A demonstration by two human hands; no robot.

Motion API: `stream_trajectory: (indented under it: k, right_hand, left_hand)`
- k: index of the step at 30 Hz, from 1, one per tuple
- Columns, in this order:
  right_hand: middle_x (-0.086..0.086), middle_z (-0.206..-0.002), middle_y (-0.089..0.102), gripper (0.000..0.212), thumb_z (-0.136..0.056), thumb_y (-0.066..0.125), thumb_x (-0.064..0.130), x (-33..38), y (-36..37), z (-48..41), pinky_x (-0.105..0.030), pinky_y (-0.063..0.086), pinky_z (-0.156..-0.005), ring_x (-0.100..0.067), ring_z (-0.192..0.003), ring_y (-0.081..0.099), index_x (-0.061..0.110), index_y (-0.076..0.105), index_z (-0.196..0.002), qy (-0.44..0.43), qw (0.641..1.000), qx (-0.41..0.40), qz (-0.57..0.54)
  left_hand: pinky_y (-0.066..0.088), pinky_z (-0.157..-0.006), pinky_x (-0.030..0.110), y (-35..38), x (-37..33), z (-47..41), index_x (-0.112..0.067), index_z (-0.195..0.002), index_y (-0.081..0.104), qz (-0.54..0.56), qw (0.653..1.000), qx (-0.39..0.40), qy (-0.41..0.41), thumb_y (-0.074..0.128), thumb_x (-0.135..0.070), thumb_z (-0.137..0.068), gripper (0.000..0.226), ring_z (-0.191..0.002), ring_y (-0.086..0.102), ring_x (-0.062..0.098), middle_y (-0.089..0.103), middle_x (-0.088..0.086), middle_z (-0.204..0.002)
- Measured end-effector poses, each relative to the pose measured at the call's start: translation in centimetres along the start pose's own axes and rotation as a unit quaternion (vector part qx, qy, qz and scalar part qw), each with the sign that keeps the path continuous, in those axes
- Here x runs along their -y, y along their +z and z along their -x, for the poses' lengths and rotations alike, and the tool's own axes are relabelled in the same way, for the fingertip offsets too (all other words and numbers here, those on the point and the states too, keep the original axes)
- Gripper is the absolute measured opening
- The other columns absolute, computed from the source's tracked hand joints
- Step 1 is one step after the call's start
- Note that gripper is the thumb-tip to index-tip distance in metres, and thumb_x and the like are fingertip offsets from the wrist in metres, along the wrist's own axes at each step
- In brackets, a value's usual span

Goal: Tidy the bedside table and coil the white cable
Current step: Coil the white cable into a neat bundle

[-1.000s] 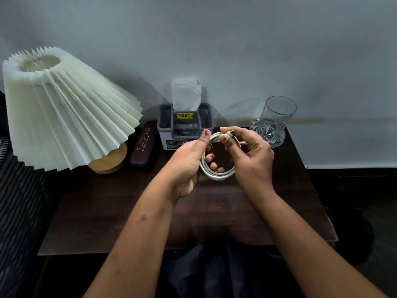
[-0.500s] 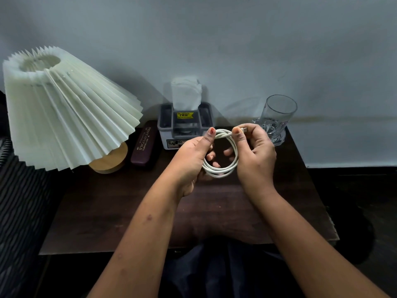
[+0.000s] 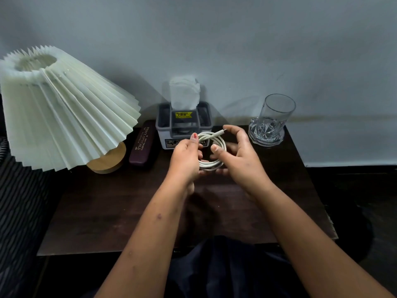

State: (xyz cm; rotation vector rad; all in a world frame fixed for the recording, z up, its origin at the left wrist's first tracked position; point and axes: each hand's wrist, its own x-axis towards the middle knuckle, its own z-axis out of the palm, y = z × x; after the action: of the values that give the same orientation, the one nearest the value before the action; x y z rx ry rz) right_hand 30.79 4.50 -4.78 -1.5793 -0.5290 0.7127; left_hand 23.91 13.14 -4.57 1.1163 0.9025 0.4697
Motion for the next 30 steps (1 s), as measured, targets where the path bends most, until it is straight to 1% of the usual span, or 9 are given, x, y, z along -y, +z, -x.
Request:
stream_trajectory:
  k: [3,5,8,13,15,17,23,27,30]
  right_hand:
    - [-0.009,-0.114,0.062,0.052,-0.087,0.063,0.023,-0.4,0.0,0.0,-0.035,0.058,-0.064,-0.021,-0.096,0.065,0.035,0.035,-0.128,0.032,0.999,-0.002,0.035]
    - [-0.009,-0.113,0.059,0.057,-0.087,0.063,0.026,-0.4,-0.4,0.0,-0.035,0.058,-0.063,-0.019,-0.100,0.062,0.035,0.030,-0.132,0.057,0.997,-0.012,0.046]
    - [-0.008,-0.103,0.058,0.057,-0.087,0.064,0.024,-0.2,-0.9,0.0,-0.029,0.055,-0.056,-0.015,-0.081,0.063,0.031,0.029,-0.131,0.086,0.995,-0.019,0.053]
    - [-0.007,-0.079,0.061,0.021,-0.083,0.066,0.007,-1.0,-2.0,-0.6,-0.029,0.053,-0.056,-0.014,-0.058,0.059,0.018,0.049,-0.090,0.079,0.994,-0.046,0.056]
    - [-0.005,-0.074,0.061,0.023,-0.082,0.065,0.002,-1.6,-2.7,-1.1,-0.033,0.055,-0.062,-0.014,-0.059,0.059,0.018,0.052,-0.073,0.068,0.993,-0.071,0.072]
    - [-0.005,-0.075,0.062,0.024,-0.082,0.064,0.001,-2.2,-3.3,-1.7,-0.033,0.055,-0.063,-0.015,-0.062,0.059,0.019,0.054,-0.069,0.067,0.989,-0.104,0.075]
    - [0.000,-0.083,0.068,0.024,-0.085,0.059,0.003,-4.1,-4.6,-4.1,-0.022,0.051,-0.057,-0.010,-0.064,0.060,0.023,0.061,-0.072,0.054,0.975,-0.183,0.117]
    - [-0.005,-0.097,0.071,0.019,-0.086,0.058,0.006,-5.4,-5.6,-5.9,-0.028,0.053,-0.077,-0.014,-0.083,0.065,0.023,0.066,-0.087,0.047,0.971,-0.167,0.163]
    - [-0.006,-0.107,0.069,0.029,-0.084,0.056,0.000,-6.1,-5.7,-6.2,-0.018,0.043,-0.086,-0.014,-0.098,0.063,0.016,0.067,-0.106,0.031,0.965,-0.115,0.233]
  left_hand:
    - [0.049,-0.086,0.055,0.4,0.5,-0.3,-0.014,-0.078,0.052,0.002,1.000,-0.029,-0.008,0.037,-0.037,-0.098,0.033,-0.062,0.050,0.018,0.046,0.000,-0.066]
    - [0.053,-0.079,0.049,0.7,0.6,-0.4,-0.015,-0.079,0.051,0.024,0.999,-0.040,-0.016,0.035,-0.034,-0.099,0.032,-0.064,0.053,0.019,0.048,0.001,-0.069]
    - [0.050,-0.067,0.034,1.3,0.7,-0.7,-0.015,-0.082,0.049,0.078,0.995,-0.054,-0.042,0.032,-0.028,-0.101,0.028,-0.063,0.056,0.018,0.049,0.003,-0.075]
    - [0.048,-0.073,0.036,2.8,1.7,-1.4,-0.019,-0.080,0.048,0.099,0.992,-0.047,-0.067,0.031,-0.019,-0.101,0.027,-0.068,0.054,0.015,0.053,0.002,-0.080]
    - [0.044,-0.067,0.031,3.4,2.6,-1.7,-0.020,-0.078,0.049,0.059,0.996,-0.051,-0.052,0.033,-0.016,-0.100,0.027,-0.073,0.052,0.014,0.053,0.000,-0.080]
    - [0.044,-0.078,0.033,4.1,3.5,-2.1,-0.018,-0.084,0.053,0.025,0.997,-0.050,-0.044,0.037,-0.015,-0.098,0.022,-0.082,0.053,0.018,0.056,0.002,-0.083]
    - [0.038,-0.107,0.043,6.0,5.1,-2.4,-0.015,-0.140,0.036,-0.093,0.995,-0.007,-0.045,0.039,-0.021,-0.096,0.044,-0.123,0.049,0.031,0.053,0.012,-0.135]
    - [0.028,-0.113,0.033,6.8,5.4,-2.4,-0.012,-0.150,0.009,-0.181,0.981,0.045,-0.049,0.041,-0.021,-0.097,0.062,-0.137,0.033,0.027,0.032,0.010,-0.151]
    - [0.022,-0.115,0.035,6.9,5.5,-3.2,-0.010,-0.149,0.002,-0.271,0.959,0.065,-0.044,0.042,-0.025,-0.096,0.068,-0.141,0.024,0.030,0.024,0.011,-0.155]
